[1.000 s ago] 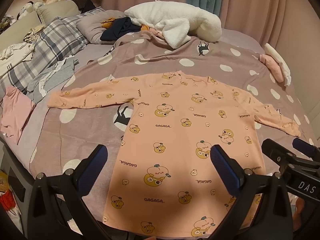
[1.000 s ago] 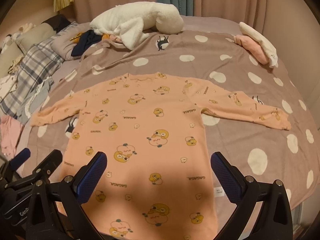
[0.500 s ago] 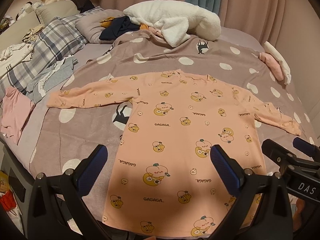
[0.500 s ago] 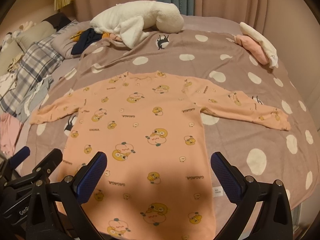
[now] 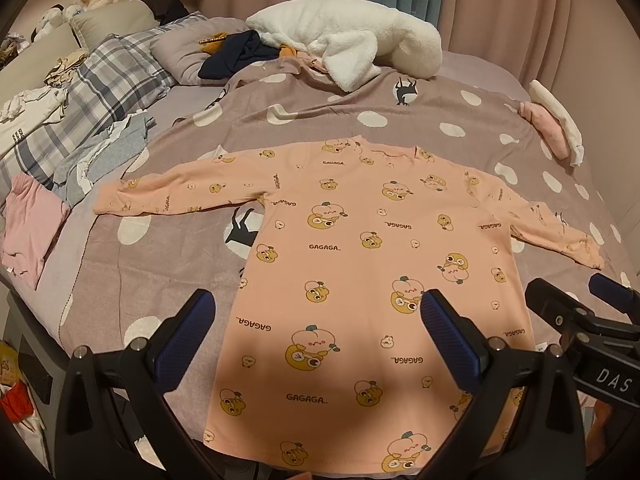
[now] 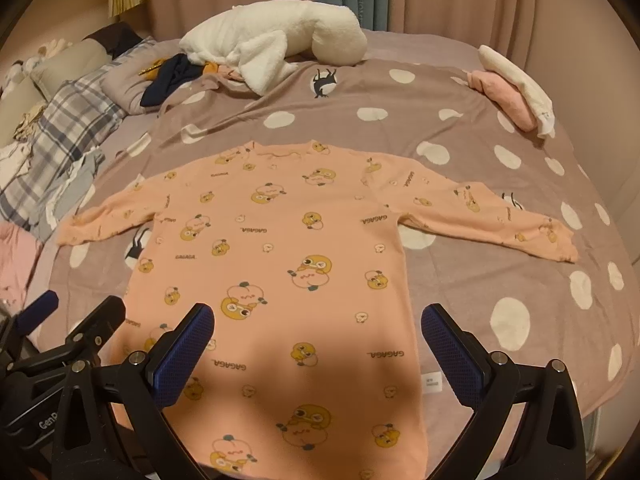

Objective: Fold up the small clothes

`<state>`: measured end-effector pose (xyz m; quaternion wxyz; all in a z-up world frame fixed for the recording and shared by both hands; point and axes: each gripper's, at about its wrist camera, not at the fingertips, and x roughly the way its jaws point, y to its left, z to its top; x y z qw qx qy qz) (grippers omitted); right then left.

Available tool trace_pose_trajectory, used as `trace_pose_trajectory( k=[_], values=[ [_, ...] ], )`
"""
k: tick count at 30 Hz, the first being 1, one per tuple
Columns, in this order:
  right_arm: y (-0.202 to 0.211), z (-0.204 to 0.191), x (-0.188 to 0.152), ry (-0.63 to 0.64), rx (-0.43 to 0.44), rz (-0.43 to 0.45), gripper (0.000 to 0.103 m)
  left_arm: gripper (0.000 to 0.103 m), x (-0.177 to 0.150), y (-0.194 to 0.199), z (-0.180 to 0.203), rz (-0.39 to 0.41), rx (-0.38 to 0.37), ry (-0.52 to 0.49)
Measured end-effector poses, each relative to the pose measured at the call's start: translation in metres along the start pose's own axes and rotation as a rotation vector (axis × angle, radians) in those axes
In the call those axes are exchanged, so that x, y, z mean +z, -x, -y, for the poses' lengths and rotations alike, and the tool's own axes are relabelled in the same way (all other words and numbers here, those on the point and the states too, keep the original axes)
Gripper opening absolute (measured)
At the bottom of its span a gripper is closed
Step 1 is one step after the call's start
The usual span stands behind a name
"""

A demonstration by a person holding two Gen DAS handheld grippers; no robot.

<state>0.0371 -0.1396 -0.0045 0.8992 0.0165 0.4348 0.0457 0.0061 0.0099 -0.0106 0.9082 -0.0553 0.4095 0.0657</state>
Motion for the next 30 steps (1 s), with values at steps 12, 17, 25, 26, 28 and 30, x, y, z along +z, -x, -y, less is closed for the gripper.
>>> trace_pose_trajectory(
  k=[12, 17, 25, 26, 28, 30],
  values=[
    [-0.0016, -0.0009, -0.0014, 0.003, -0.007, -0.001, 0.103, 0.103, -0.0003, -0.0004, 0.0008, -0.003, 0.011, -0.003],
    [-0.0023, -0.0024, -0.0013, 0.005, -0.009, -0.003, 0.103, 0.103, -0.0004, -0.0006, 0.0008, -0.003, 0.016, -0.004],
    [-0.0027, -0.0034, -0.0014, 0.008, -0.013, -0.004, 0.103, 0.103, -0.0002, -0.0014, 0.0001, -0.006, 0.017, -0.003],
    [-0.0028, -0.0034, -0.0014, 0.009, -0.014, -0.004, 0.103, 0.103, -0.0002, -0.0013, 0.0000, -0.006, 0.017, -0.003],
    [-0.0026, -0.0035, -0.0013, 0.009, -0.014, -0.004, 0.103, 0.103, -0.0005, -0.0012, -0.0002, -0.005, 0.017, -0.001],
    [-0.0030, -0.0038, -0.0013, 0.009, -0.014, -0.004, 0.103, 0.103, -0.0003, -0.0013, -0.0003, -0.006, 0.018, -0.004]
  ],
)
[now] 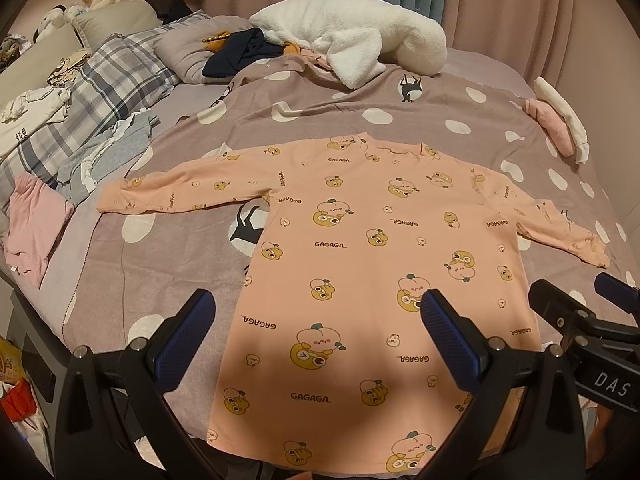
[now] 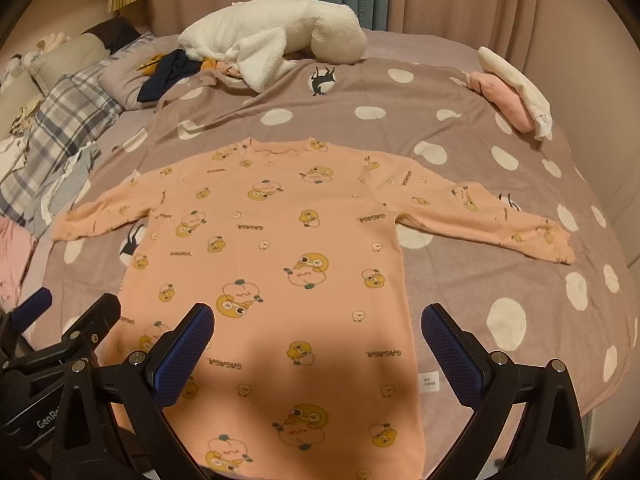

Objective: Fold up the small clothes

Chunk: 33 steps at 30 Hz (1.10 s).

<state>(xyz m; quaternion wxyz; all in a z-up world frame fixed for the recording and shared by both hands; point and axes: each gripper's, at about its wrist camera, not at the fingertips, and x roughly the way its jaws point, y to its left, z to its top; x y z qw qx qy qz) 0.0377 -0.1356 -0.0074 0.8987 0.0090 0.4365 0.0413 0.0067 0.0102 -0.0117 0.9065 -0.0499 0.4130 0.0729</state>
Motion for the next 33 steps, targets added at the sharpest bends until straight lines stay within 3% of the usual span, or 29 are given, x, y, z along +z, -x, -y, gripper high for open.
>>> trace_pose_trajectory(
  k=[33],
  values=[
    [0.0002, -0.0020, -0.0011, 0.020, -0.034, -0.006, 0.103, 0.102, -0.0013, -0.0006, -0.0049, -0.013, 0.019, -0.007]
  ],
)
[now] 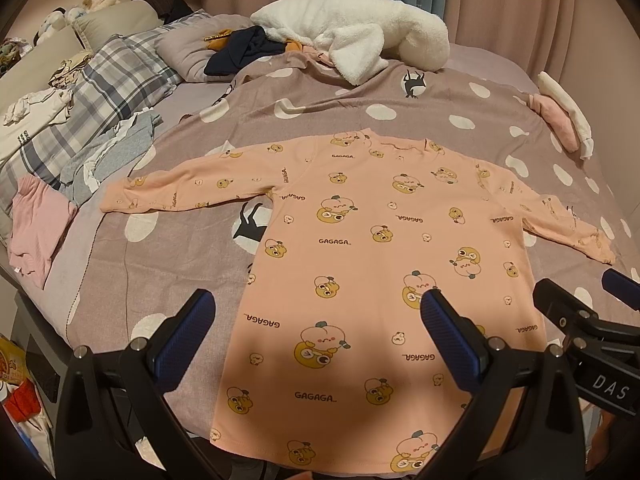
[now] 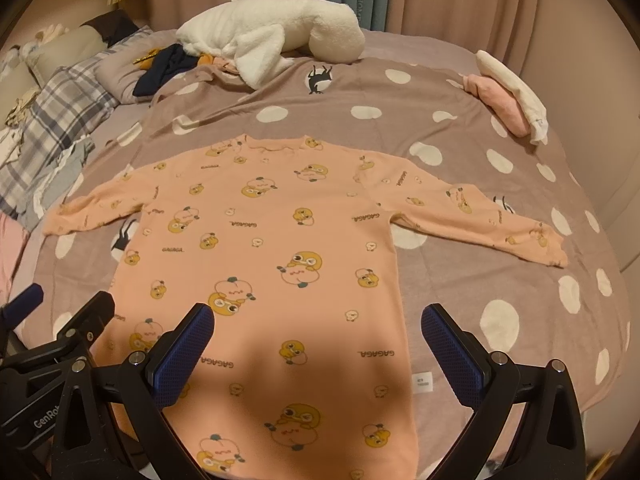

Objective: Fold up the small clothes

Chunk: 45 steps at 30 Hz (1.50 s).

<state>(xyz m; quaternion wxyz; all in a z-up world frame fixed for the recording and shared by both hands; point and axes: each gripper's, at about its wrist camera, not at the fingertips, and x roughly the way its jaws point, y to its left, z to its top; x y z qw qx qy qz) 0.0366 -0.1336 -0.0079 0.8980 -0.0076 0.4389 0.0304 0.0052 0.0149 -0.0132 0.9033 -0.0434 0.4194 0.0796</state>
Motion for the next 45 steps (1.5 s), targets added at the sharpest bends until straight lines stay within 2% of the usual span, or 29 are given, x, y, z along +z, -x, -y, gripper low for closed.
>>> trace_pose_trajectory(
  k=[33, 38, 41, 43, 45],
  values=[
    [0.000, 0.000, 0.000, 0.023, -0.031, -0.007, 0.103, 0.102, 0.001, -0.006, 0.002, -0.018, 0.012, -0.004],
    [-0.001, -0.003, 0.002, 0.022, -0.013, 0.002, 0.103, 0.103, 0.001, -0.008, 0.001, -0.030, -0.029, 0.001],
    [-0.008, 0.006, 0.007, 0.012, 0.049, 0.012, 0.103, 0.103, 0.001, -0.010, 0.000, -0.053, -0.060, 0.002],
    [-0.018, 0.026, 0.012, -0.047, 0.076, -0.001, 0.103, 0.103, 0.002, -0.010, 0.002, -0.052, -0.049, -0.003],
    [-0.031, 0.064, 0.018, -0.165, 0.071, -0.002, 0.103, 0.102, 0.002, -0.011, 0.000, -0.046, -0.031, -0.001]
  ],
)
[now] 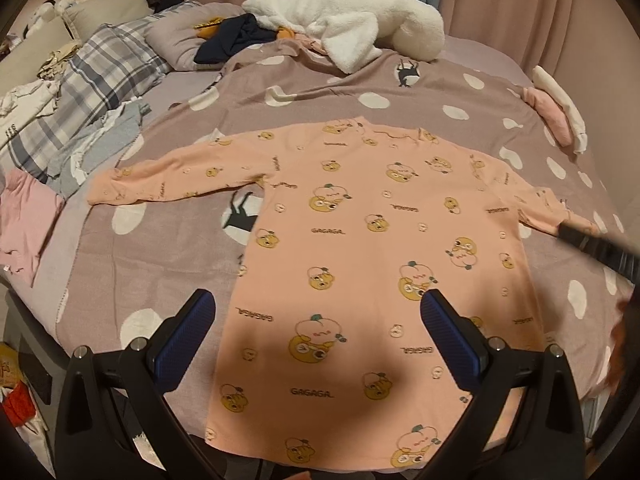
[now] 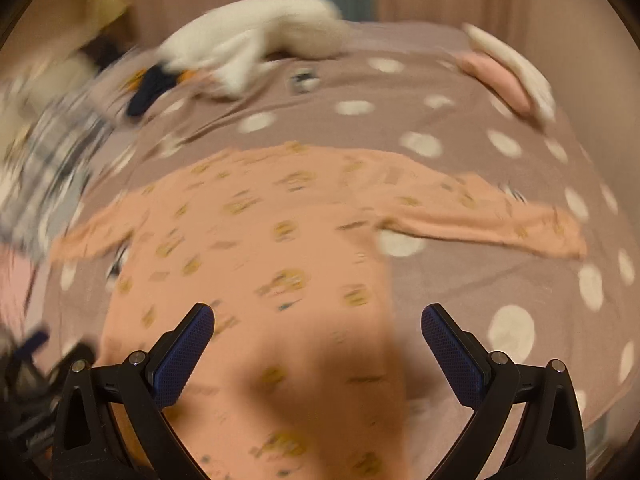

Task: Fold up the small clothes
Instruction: 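Reach the right gripper to the sleeve cuff nearest it and grasp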

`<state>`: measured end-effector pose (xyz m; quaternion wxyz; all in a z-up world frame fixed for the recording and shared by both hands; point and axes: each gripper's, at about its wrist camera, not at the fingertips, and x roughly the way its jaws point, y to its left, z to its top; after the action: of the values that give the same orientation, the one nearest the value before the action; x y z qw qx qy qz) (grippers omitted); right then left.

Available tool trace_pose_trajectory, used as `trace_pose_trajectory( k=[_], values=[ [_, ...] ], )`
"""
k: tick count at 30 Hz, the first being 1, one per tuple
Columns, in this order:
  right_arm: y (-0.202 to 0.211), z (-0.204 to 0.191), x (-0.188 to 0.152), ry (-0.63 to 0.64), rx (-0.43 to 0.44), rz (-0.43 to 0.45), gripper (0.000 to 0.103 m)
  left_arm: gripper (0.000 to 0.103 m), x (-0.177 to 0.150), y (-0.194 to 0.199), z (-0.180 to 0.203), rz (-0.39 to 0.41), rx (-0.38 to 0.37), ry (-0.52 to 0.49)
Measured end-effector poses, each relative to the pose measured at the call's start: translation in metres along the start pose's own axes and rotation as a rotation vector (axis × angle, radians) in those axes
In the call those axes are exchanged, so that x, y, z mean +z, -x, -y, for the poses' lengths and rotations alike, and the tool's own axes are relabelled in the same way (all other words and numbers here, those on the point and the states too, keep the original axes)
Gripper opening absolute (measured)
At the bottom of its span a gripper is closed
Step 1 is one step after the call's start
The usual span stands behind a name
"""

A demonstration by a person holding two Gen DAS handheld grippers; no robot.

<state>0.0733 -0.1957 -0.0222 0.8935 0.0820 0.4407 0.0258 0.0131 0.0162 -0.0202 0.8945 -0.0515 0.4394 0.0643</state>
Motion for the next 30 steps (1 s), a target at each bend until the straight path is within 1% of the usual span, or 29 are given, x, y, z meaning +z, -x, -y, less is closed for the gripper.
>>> trace_pose_trajectory(
  k=[1, 2, 4, 5, 7, 8, 9, 10, 11, 13, 15, 17, 19, 22, 23, 24, 26, 27, 28, 29, 30],
  values=[
    [-0.003, 0.015, 0.004, -0.042, -0.007, 0.014, 0.103, 0.102, 0.000, 0.000, -0.002, 0.001, 0.005, 0.004],
    [-0.008, 0.038, 0.009, -0.097, -0.025, 0.029, 0.103, 0.102, 0.000, -0.001, -0.003, -0.001, 0.008, 0.008],
    [-0.018, 0.080, 0.016, -0.198, -0.066, 0.029, 0.103, 0.102, 0.002, -0.004, -0.007, -0.008, 0.013, 0.022],
    [-0.021, 0.099, 0.019, -0.231, -0.068, 0.030, 0.103, 0.102, 0.002, -0.005, -0.008, -0.010, 0.015, 0.029],
    [-0.030, 0.144, 0.021, -0.279, -0.047, 0.062, 0.103, 0.102, 0.004, -0.008, -0.009, -0.013, 0.022, 0.042],
    [-0.035, 0.172, 0.018, -0.301, -0.035, 0.076, 0.103, 0.102, 0.005, -0.011, -0.008, -0.015, 0.026, 0.045],
    [-0.039, 0.192, 0.014, -0.339, -0.028, 0.084, 0.103, 0.102, 0.006, -0.013, -0.007, -0.016, 0.027, 0.046],
    [-0.041, 0.218, 0.009, -0.404, -0.024, 0.092, 0.103, 0.102, 0.008, -0.016, -0.006, -0.019, 0.027, 0.048],
    [-0.043, 0.234, 0.007, -0.456, -0.011, 0.094, 0.103, 0.102, 0.008, -0.018, -0.005, -0.026, 0.024, 0.051],
    [-0.041, 0.272, 0.001, -0.572, 0.075, 0.111, 0.103, 0.102, 0.011, -0.024, -0.002, -0.041, 0.018, 0.053],
    [-0.038, 0.309, -0.007, -0.685, 0.177, 0.175, 0.103, 0.102, 0.013, -0.028, 0.002, -0.045, 0.019, 0.055],
    [-0.042, 0.325, -0.012, -0.766, 0.212, 0.198, 0.103, 0.102, 0.016, -0.033, 0.009, -0.050, 0.030, 0.054],
    [-0.052, 0.346, -0.021, -0.863, 0.244, 0.214, 0.103, 0.102, 0.016, -0.038, 0.016, -0.062, 0.024, 0.046],
    [-0.073, 0.364, -0.030, -0.949, 0.341, 0.221, 0.103, 0.102, 0.016, -0.046, 0.027, -0.079, 0.004, 0.020],
    [-0.079, 0.365, -0.031, -0.970, 0.350, 0.217, 0.102, 0.102, 0.016, -0.048, 0.029, -0.082, 0.003, 0.014],
    [-0.081, 0.364, -0.029, -0.979, 0.357, 0.233, 0.102, 0.102, 0.016, -0.051, 0.032, -0.087, 0.006, 0.008],
    [-0.081, 0.361, -0.018, -0.947, 0.380, 0.279, 0.101, 0.102, 0.015, -0.059, 0.035, -0.101, 0.015, -0.005],
    [-0.085, 0.357, -0.009, -0.928, 0.401, 0.288, 0.096, 0.102, 0.014, -0.063, 0.036, -0.110, 0.018, -0.009],
    [-0.089, 0.359, -0.003, -0.927, 0.404, 0.279, 0.091, 0.102, 0.014, -0.066, 0.037, -0.121, 0.020, -0.013],
    [-0.095, 0.361, 0.002, -0.934, 0.393, 0.260, 0.075, 0.102, 0.013, -0.070, 0.038, -0.133, 0.021, -0.017],
    [-0.102, 0.359, 0.009, -0.946, 0.358, 0.227, 0.055, 0.102, 0.013, -0.074, 0.038, -0.144, 0.022, -0.019]
  ],
)
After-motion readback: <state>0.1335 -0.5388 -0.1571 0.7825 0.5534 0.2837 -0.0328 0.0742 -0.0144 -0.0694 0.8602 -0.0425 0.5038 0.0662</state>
